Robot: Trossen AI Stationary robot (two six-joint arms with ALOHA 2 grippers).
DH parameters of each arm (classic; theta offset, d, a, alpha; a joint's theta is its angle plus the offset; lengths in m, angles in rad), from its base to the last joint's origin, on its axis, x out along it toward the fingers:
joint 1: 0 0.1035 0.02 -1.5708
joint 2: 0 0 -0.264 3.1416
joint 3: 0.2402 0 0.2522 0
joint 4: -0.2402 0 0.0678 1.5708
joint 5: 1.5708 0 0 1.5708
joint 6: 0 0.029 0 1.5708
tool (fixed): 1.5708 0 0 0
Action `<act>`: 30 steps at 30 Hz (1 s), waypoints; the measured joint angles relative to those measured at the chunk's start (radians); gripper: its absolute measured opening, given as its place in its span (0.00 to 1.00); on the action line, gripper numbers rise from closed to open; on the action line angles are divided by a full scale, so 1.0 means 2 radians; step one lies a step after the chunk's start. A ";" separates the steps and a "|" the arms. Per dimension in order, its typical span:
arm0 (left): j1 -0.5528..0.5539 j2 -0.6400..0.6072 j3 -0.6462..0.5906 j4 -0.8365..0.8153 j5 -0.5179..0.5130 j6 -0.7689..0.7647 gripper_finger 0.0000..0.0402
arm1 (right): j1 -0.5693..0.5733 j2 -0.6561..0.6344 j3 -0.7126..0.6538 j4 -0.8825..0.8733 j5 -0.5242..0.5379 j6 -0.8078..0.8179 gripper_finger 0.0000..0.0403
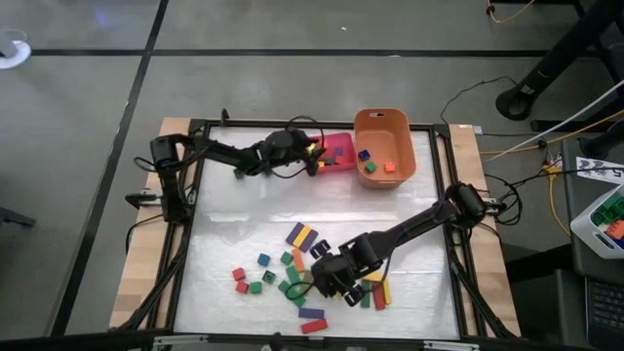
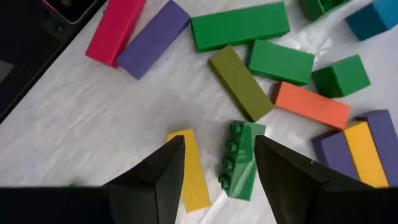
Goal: Sort blocks by size
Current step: Put the large green game piece into the pink bin
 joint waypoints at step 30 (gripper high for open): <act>-0.095 -0.283 0.014 -0.547 0.006 0.064 0.55 | -0.045 0.001 -0.126 0.102 0.016 0.031 0.48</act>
